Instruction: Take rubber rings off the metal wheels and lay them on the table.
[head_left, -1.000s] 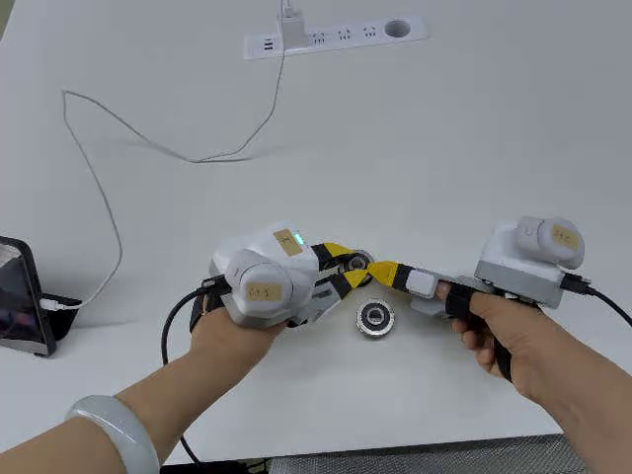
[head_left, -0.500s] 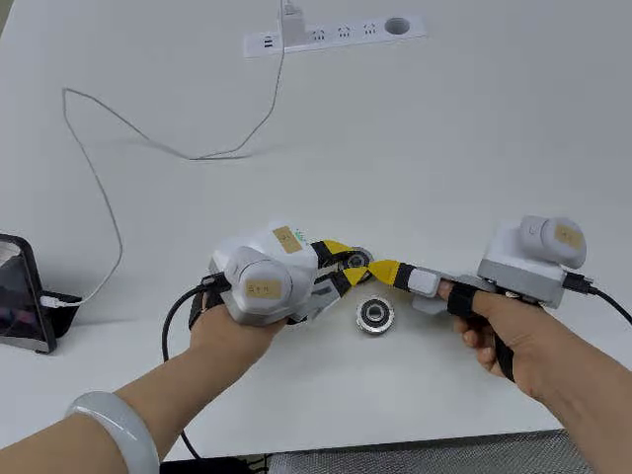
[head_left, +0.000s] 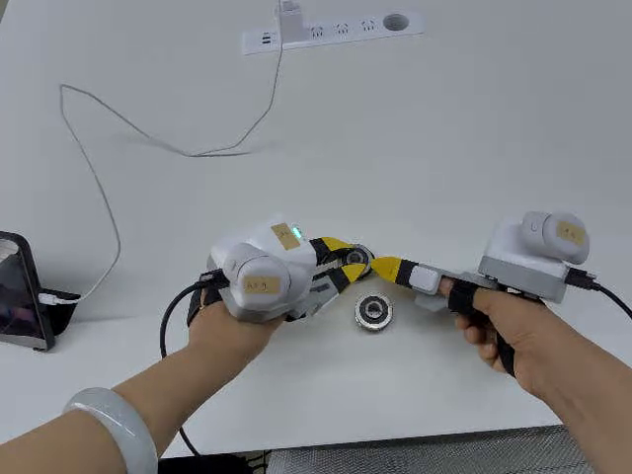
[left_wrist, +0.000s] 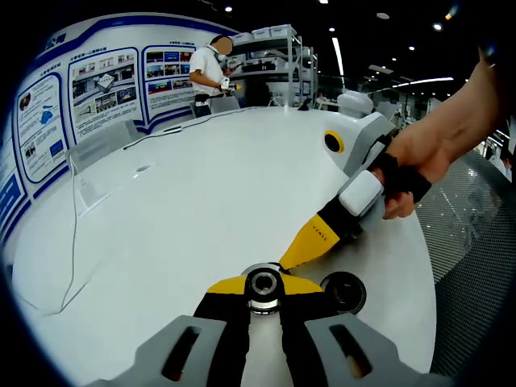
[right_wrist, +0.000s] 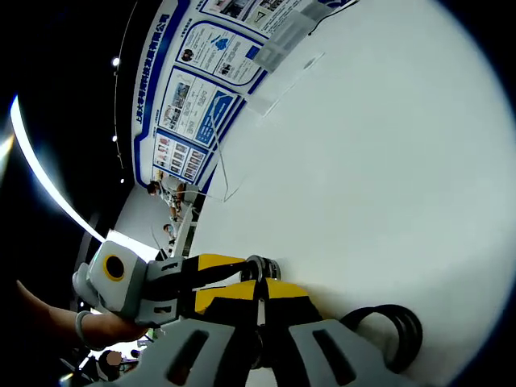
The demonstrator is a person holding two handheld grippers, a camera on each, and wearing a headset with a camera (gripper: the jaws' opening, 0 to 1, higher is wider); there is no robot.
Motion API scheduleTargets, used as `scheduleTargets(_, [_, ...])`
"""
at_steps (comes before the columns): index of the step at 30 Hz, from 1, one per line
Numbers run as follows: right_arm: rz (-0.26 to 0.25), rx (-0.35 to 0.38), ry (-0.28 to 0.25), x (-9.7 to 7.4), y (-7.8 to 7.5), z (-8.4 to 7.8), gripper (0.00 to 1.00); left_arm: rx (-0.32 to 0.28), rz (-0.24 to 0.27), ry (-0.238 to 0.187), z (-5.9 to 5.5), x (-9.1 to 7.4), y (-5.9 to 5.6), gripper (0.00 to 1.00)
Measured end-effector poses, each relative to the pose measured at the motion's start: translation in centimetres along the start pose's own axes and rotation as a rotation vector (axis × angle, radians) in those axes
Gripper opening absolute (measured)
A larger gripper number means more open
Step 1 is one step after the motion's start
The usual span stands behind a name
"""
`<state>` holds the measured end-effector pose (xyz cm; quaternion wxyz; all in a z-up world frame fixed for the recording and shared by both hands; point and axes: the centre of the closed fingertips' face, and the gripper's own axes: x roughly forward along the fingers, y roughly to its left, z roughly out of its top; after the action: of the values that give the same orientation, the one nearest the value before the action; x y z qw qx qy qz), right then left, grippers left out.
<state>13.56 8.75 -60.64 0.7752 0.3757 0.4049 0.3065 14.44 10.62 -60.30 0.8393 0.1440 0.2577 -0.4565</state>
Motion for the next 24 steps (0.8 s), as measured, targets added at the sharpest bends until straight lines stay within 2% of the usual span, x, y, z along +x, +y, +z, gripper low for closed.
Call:
scheduleTargets(7, [-0.007,-0.008,0.001,0.25,0.01,0.24,0.06,-0.001,-0.002,0.000,-0.09,0.02,0.08,0.13])
scheduleTargets(11, [-0.020,-0.062,0.008,0.25,0.03,0.43,0.03,-0.002,-0.003,0.000,-0.05,0.00,0.04,0.13])
scheduleTargets(24, [-0.049,-0.124,0.010,0.22,0.16,0.44,0.02,-0.005,-0.003,0.001,-0.06,0.01,0.04,0.13])
